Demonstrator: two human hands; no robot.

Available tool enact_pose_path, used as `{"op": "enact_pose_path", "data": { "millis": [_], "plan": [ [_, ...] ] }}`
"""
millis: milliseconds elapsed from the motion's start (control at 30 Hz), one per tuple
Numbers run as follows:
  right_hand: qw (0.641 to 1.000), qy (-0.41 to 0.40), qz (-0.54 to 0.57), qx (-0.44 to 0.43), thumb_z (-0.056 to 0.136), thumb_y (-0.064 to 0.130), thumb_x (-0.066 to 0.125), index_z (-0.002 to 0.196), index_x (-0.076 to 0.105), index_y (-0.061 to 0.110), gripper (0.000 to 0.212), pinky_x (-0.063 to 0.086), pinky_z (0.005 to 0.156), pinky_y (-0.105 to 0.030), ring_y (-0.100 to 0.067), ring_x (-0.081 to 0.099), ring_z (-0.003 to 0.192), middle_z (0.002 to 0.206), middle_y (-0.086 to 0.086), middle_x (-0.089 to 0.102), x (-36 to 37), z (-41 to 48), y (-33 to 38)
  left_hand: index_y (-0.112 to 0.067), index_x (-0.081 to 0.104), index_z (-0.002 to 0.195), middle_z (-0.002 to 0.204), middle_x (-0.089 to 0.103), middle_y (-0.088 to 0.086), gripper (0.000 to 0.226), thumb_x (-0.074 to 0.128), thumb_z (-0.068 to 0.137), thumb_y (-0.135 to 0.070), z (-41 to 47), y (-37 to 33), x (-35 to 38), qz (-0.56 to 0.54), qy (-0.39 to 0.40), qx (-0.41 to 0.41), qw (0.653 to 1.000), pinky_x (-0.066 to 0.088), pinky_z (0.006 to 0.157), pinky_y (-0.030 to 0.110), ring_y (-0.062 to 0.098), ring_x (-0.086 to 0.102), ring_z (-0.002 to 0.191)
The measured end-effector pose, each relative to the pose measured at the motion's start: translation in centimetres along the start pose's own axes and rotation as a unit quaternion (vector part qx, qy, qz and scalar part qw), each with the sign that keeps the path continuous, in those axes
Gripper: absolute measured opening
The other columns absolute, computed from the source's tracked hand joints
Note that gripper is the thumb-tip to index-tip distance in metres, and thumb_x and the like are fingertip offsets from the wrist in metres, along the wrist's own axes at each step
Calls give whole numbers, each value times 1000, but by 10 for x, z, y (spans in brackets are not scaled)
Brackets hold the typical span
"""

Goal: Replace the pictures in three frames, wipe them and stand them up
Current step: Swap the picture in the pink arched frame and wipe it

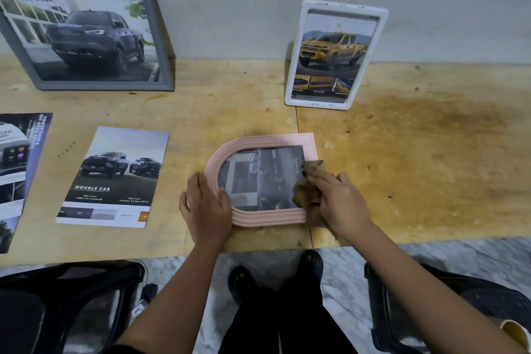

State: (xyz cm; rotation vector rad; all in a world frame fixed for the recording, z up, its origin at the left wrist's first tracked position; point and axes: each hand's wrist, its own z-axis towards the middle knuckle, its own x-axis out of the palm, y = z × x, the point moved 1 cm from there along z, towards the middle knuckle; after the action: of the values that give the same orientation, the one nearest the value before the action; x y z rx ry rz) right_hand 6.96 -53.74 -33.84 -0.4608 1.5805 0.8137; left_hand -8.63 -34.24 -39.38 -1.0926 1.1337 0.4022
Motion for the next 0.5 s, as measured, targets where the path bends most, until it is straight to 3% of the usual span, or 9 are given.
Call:
{"op": "enact_pose_path", "data": {
  "millis": [100,200,300,400,500],
  "plan": [
    [999,5,1,-44,69,1,40,91,73,10,41,47,48,-27,-25,52,70,100,2,72,-4,-18,-1,-4,38,135,139,43,11,50,51,91,-23,0,-1,0,0,-9,5,1000,23,112,47,28,44,126],
    [998,37,21,-36,71,7,38,76,67,10,30,40,45,-27,-20,50,74,85,3,69,-7,-36,-2,-3,40,133,138,45,13,49,48,89,-25,0,0,0,5,-19,11,1000,26,110,48,29,45,125],
    [991,99,84,-13,76,12,35,79,65,8,30,41,55,-30,-20,53,82,82,-3,63,-10,-40,-5,-4,42,130,135,48,12,51,43,87,-30,0,0,-1,8,-24,17,1000,29,107,49,29,49,121],
    [963,156,202,89,83,6,43,83,70,14,29,49,71,-33,-20,61,84,87,-4,68,-23,-34,-16,-5,43,130,133,49,12,52,40,86,-33,1,1,-3,10,-28,20,999,32,105,50,29,49,120],
    [937,32,266,226,89,4,44,90,71,15,29,43,64,-27,-22,59,75,84,-3,67,-47,-26,-36,-6,41,132,136,47,11,55,41,85,-34,1,1,-4,6,-12,14,1000,29,107,49,28,47,123]
  ]
}}
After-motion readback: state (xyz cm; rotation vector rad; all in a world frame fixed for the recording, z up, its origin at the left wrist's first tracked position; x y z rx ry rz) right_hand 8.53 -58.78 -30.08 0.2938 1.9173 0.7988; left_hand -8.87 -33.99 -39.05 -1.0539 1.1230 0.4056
